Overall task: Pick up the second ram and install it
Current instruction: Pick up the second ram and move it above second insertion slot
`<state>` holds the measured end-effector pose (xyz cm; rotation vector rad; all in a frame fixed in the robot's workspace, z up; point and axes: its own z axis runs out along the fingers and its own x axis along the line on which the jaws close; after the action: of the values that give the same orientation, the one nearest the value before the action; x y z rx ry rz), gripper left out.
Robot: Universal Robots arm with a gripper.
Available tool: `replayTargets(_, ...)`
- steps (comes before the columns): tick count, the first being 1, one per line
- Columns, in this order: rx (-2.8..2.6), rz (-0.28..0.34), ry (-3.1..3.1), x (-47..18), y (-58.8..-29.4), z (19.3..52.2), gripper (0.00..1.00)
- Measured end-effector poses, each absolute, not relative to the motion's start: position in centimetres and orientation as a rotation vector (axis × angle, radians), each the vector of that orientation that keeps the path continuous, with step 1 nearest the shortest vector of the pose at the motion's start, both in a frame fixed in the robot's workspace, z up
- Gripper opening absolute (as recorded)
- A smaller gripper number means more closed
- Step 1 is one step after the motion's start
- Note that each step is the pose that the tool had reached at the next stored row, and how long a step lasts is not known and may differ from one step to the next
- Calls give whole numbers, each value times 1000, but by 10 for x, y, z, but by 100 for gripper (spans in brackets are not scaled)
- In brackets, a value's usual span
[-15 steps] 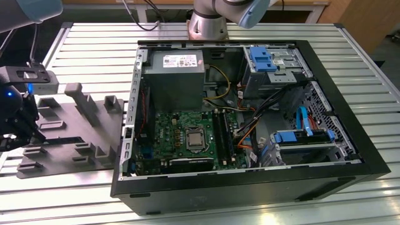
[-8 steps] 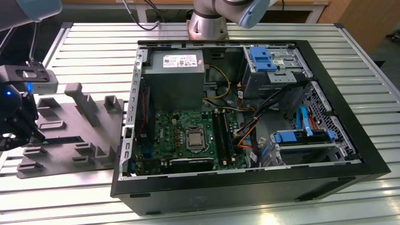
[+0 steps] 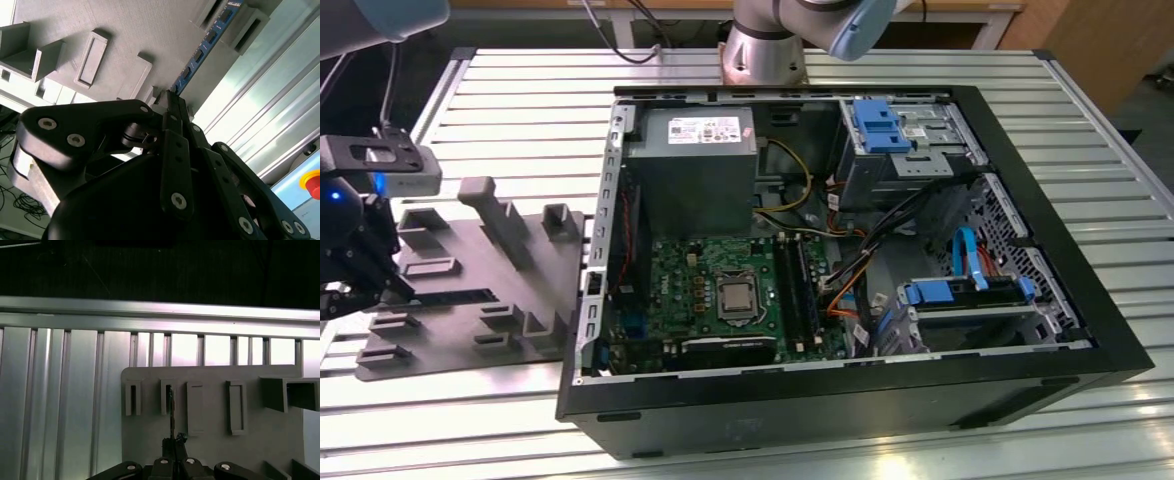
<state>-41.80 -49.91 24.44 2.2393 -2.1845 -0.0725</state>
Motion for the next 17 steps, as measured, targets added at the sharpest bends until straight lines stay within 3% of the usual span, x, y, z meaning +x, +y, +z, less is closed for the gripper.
replayTargets(17, 2240, -70, -2186, -418, -499, 250, 12)
